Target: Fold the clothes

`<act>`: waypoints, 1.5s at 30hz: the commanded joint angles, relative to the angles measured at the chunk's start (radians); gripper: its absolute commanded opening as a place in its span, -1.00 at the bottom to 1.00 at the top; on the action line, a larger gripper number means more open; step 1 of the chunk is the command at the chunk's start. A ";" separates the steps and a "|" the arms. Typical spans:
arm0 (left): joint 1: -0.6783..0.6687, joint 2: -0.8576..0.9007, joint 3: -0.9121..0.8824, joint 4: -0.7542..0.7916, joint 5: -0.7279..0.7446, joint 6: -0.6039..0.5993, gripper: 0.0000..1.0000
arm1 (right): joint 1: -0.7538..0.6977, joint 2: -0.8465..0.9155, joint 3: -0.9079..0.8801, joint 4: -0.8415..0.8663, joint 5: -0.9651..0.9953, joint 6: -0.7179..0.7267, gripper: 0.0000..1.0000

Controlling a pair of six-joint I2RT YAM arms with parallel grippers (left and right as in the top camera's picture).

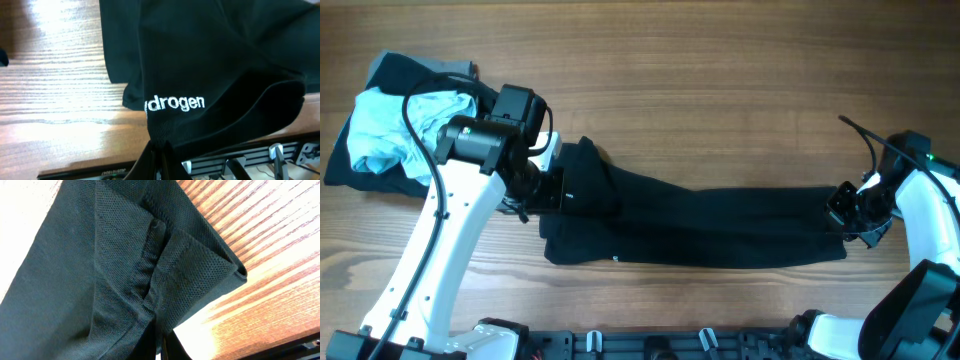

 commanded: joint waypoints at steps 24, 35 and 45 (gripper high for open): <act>-0.020 0.001 -0.243 0.388 0.118 0.005 -0.78 | -0.086 -0.015 0.015 0.198 -0.380 -0.235 0.35; 0.049 0.256 -0.490 0.760 -0.296 -0.253 -0.92 | -0.085 -0.014 0.007 0.165 -0.280 -0.233 0.48; 0.306 0.275 -0.488 0.853 -0.158 -0.180 -0.92 | -0.085 0.001 -0.087 0.233 -0.209 -0.216 0.73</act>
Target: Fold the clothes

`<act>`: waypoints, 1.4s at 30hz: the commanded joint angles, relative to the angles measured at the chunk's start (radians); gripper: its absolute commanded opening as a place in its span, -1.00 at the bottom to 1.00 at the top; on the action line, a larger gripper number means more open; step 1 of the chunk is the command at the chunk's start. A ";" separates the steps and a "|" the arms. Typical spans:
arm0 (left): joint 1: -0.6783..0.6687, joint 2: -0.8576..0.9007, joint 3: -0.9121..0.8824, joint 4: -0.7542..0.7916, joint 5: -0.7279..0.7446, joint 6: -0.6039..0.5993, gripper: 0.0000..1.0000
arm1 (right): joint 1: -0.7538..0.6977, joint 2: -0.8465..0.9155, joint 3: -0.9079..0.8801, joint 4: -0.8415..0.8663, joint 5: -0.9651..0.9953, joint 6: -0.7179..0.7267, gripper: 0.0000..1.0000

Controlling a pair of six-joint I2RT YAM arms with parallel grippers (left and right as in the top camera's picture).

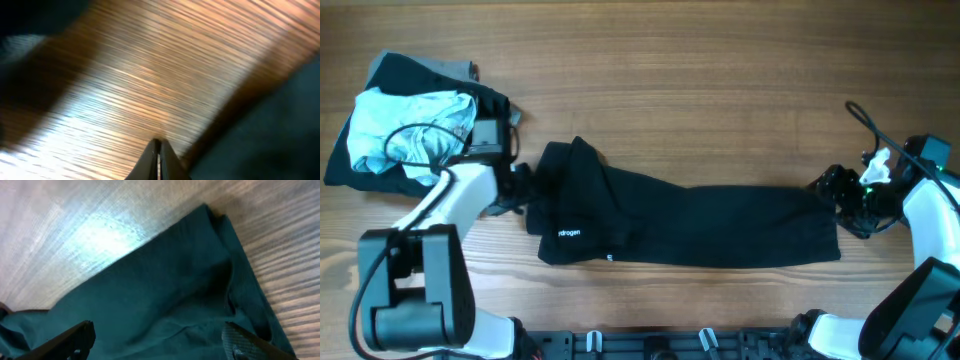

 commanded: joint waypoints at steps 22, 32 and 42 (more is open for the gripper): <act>-0.196 -0.127 -0.019 -0.037 0.540 0.445 -0.92 | -0.126 -0.090 0.060 0.015 -0.010 0.002 0.66; -0.208 -0.289 0.094 -0.206 0.114 0.182 -0.42 | -0.126 -0.154 0.060 0.015 -0.030 0.000 0.75; -0.367 -0.258 0.024 -0.152 0.406 0.327 -0.92 | -0.126 -0.154 0.060 0.014 -0.030 0.001 0.78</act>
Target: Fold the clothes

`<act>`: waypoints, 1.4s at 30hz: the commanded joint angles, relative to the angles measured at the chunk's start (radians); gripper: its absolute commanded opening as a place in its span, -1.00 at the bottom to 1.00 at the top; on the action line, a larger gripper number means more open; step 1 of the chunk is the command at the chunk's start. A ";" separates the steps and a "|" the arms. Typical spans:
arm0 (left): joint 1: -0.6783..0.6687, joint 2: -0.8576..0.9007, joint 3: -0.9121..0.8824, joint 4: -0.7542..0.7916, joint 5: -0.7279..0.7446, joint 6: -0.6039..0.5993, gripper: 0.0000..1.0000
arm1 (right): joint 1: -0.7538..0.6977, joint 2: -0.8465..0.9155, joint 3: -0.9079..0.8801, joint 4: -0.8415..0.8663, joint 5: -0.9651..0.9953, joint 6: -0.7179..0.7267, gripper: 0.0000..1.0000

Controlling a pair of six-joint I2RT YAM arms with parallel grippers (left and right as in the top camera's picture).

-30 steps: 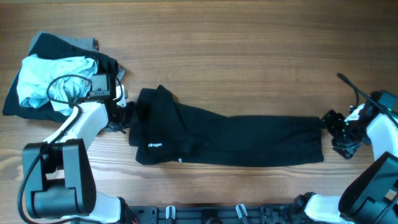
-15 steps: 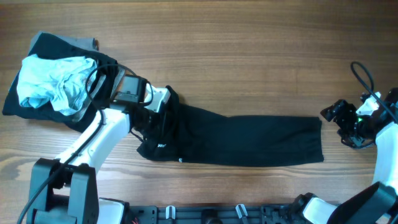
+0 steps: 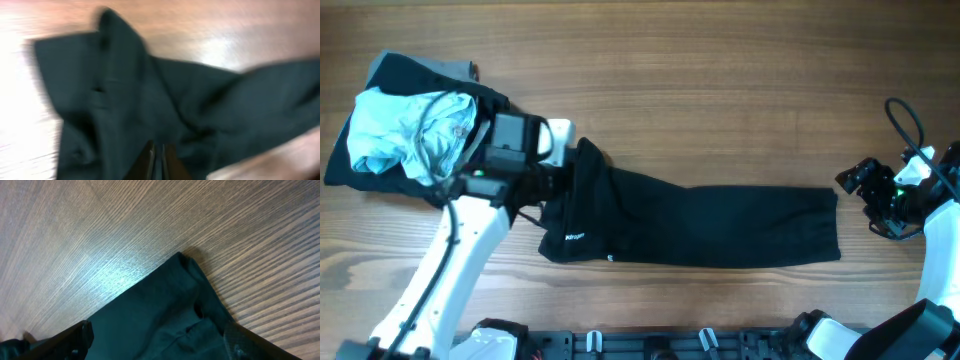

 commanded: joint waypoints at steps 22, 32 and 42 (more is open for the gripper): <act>0.238 0.481 -0.085 0.219 -0.195 -0.158 -0.92 | 0.060 0.080 -0.091 0.003 -0.120 -0.135 0.88; 0.229 0.294 -0.048 0.155 -0.037 -0.074 -0.63 | 0.280 0.258 -0.218 0.140 -0.048 -0.047 0.73; 0.229 -0.056 -0.047 0.098 -0.037 -0.075 -0.37 | 0.378 0.271 -0.295 0.255 -0.185 -0.121 0.01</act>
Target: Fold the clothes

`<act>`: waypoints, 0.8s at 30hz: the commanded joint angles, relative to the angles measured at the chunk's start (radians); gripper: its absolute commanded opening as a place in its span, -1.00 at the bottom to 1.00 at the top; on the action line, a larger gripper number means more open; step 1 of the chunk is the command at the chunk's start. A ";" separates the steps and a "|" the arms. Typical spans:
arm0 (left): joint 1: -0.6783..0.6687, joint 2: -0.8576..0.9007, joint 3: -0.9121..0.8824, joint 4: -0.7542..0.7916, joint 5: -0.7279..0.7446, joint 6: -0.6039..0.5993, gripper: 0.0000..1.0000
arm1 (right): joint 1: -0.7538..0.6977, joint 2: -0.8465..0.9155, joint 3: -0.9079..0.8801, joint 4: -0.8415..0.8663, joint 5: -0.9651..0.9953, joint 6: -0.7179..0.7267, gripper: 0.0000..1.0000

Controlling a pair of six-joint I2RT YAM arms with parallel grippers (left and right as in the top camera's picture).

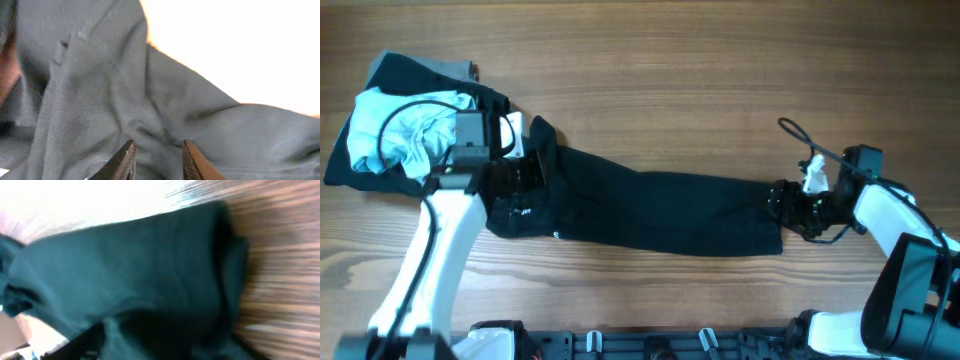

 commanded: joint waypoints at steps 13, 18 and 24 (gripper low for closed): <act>0.006 -0.155 0.002 -0.100 -0.005 0.016 -0.38 | -0.162 -0.117 0.246 -0.187 0.349 0.225 -0.91; 0.006 -0.155 0.002 -0.103 -0.005 0.016 -0.38 | -0.137 -0.145 0.370 -0.274 0.370 0.181 -0.91; 0.006 -0.155 0.002 -0.107 -0.005 0.016 -0.38 | -0.026 -0.145 0.370 -0.280 0.390 0.182 -0.91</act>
